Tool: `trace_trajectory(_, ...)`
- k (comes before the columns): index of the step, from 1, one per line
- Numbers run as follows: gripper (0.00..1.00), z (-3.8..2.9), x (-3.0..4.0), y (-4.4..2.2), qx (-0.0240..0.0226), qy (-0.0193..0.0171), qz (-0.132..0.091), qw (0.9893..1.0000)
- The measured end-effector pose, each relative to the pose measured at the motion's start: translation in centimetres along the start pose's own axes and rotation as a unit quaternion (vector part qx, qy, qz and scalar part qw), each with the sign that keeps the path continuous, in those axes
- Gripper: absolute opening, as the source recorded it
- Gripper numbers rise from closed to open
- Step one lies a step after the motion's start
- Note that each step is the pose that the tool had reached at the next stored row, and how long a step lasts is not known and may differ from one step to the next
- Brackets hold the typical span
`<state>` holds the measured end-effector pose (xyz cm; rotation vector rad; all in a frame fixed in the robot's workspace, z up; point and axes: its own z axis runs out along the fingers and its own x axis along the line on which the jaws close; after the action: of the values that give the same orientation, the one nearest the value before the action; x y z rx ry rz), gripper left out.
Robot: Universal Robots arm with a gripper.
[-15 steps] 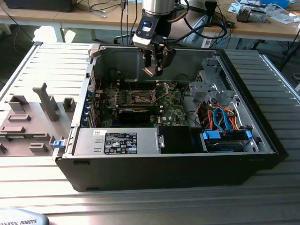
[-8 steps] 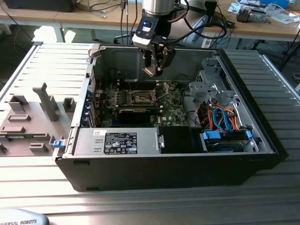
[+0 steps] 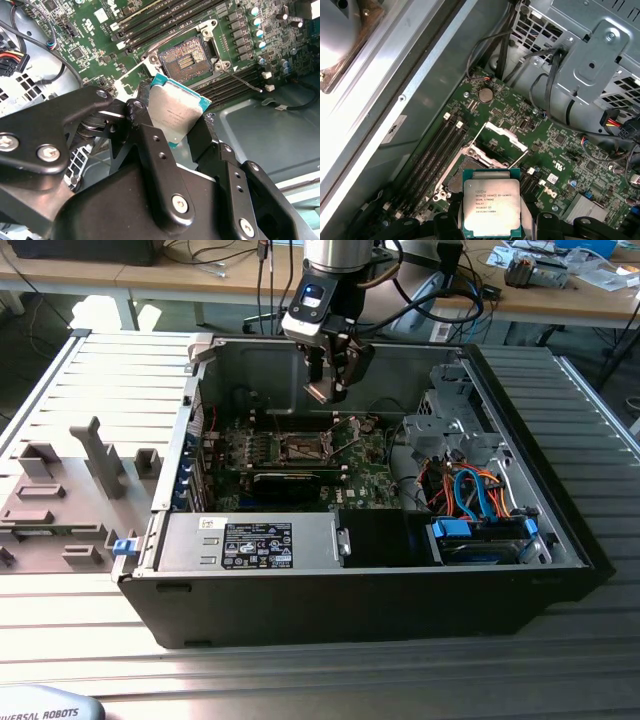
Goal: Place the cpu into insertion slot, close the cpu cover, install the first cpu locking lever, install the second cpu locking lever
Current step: 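Place the cpu into insertion slot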
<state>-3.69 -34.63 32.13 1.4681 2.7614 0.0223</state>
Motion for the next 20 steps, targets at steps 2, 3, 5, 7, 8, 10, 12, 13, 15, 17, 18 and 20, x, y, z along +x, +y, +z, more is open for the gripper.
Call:
trace_trajectory(2,0.54,0.01,0.00,0.00,0.0000,0.0000,0.001,1.0000)
trace_trajectory(3,0.54,0.01,0.00,0.00,0.0000,0.0000,0.002,1.0000)
trace_trajectory(5,0.54,0.01,0.00,0.00,0.0000,-0.0001,0.003,1.0000)
trace_trajectory(7,0.54,0.01,0.00,0.00,0.0000,-0.0001,0.003,1.0000)
trace_trajectory(8,0.54,0.02,0.00,0.00,0.0000,-0.0001,0.004,1.0000)
trace_trajectory(10,0.54,0.02,0.00,0.00,0.0001,-0.0001,0.005,1.0000)
trace_trajectory(12,0.54,0.02,0.00,0.00,0.0001,-0.0001,0.006,1.0000)
trace_trajectory(13,0.54,0.03,0.00,0.00,0.0001,-0.0001,0.006,1.0000)
trace_trajectory(15,0.54,0.04,0.00,0.00,0.0001,-0.0002,0.008,1.0000)
trace_trajectory(17,0.54,0.04,0.00,0.00,0.0001,-0.0002,0.009,1.0000)
trace_trajectory(18,0.54,0.05,0.00,0.00,0.0001,-0.0002,0.010,0.9999)
trace_trajectory(20,0.54,0.05,0.00,0.00,0.0001,-0.0002,0.011,0.9999)
